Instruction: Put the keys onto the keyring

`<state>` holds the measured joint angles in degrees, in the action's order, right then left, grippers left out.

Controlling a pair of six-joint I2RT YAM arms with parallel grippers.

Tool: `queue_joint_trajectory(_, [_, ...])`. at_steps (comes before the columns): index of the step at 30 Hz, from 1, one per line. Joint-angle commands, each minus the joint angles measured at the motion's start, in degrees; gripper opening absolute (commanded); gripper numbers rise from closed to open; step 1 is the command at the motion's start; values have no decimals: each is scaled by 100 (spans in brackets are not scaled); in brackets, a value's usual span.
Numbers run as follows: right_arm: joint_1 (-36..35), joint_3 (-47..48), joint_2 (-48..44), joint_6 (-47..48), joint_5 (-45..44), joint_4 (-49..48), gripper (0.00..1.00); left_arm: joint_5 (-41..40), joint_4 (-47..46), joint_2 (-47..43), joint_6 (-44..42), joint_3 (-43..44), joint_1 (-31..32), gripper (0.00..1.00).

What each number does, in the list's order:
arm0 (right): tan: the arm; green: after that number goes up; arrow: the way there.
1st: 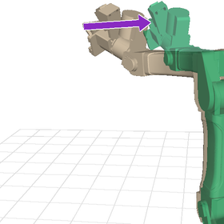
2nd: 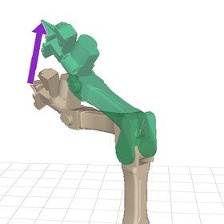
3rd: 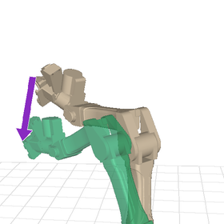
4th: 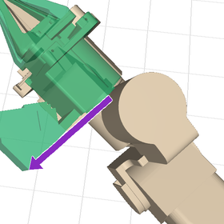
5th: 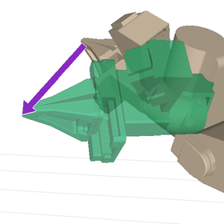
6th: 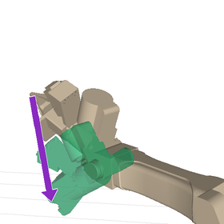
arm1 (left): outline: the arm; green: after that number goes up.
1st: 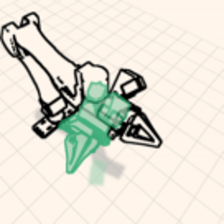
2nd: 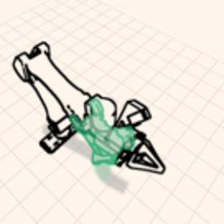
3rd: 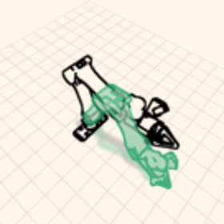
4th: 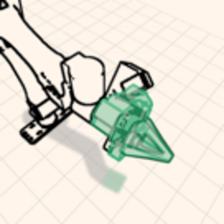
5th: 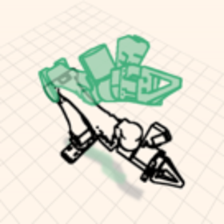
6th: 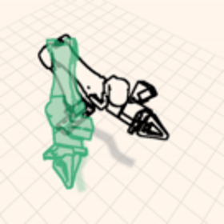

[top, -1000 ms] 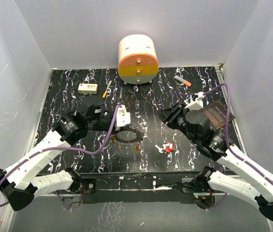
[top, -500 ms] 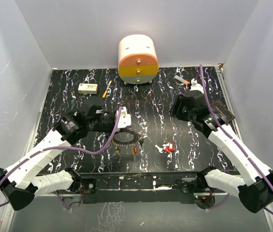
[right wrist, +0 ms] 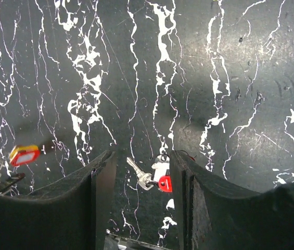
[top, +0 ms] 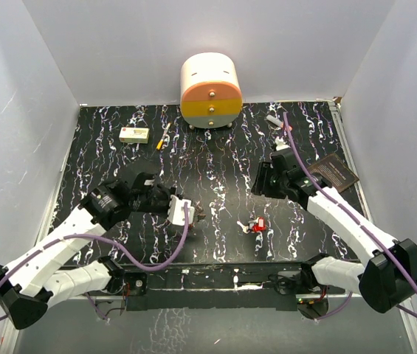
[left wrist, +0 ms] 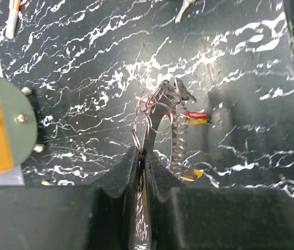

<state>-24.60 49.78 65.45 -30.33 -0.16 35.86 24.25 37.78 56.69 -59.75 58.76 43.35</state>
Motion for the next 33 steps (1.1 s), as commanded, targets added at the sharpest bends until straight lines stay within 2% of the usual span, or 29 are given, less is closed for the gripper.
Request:
queue_joint_trajectory(1, [40, 72, 68, 53, 71, -529, 50, -207, -405, -487, -1194, -276, 37, 0])
queue_joint_trajectory(9, [72, 86, 360, 45, 224, -723, 50, -374, -935, -1052, -1906, -876, 77, 0])
queue_joint_trajectory(33, [140, 95, 357, 44, 315, -727, 48, -364, -911, -1096, -1839, -776, 115, 0])
